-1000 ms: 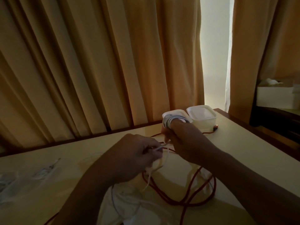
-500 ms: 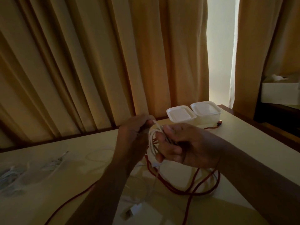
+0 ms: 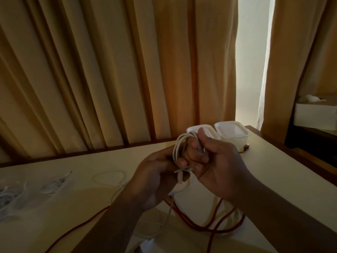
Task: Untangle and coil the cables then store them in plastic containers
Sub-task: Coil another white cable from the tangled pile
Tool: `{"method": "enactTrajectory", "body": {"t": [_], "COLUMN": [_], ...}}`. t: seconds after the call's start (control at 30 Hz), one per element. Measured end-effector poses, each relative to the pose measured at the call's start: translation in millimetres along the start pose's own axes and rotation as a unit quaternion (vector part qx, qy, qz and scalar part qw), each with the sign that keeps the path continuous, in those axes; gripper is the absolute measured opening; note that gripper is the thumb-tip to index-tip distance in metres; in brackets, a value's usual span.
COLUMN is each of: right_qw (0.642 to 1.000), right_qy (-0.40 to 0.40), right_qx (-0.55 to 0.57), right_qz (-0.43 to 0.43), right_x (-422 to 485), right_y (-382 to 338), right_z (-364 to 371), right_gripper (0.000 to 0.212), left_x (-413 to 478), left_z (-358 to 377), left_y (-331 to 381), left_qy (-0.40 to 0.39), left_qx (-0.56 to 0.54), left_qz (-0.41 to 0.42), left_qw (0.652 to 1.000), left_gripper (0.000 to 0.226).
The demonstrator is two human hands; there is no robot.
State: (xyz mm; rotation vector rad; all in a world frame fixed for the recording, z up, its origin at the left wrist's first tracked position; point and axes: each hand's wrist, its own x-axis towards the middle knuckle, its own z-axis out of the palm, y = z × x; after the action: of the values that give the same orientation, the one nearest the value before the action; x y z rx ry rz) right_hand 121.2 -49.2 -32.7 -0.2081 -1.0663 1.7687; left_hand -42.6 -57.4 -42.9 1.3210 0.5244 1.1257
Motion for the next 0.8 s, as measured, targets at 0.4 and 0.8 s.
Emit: {"method": "enactTrajectory", "body": {"t": [0.4, 0.8], "right_qw": [0.997, 0.788], "right_qy": [-0.022, 0.166], "right_qx": [-0.048, -0.584], "right_qz": [0.061, -0.104], "right_x": [1, -5], "right_y": [-5, 2], "right_z": [0, 0], "right_gripper": [0.045, 0.018], "left_x": [12, 8], "left_z": [25, 10], "left_y": [-16, -7], "left_qy": [0.178, 0.285], "left_qx": [0.068, 0.39], "left_qz": [0.037, 0.119], "left_qw": [0.981, 0.867], "left_gripper": [0.046, 0.027]}}
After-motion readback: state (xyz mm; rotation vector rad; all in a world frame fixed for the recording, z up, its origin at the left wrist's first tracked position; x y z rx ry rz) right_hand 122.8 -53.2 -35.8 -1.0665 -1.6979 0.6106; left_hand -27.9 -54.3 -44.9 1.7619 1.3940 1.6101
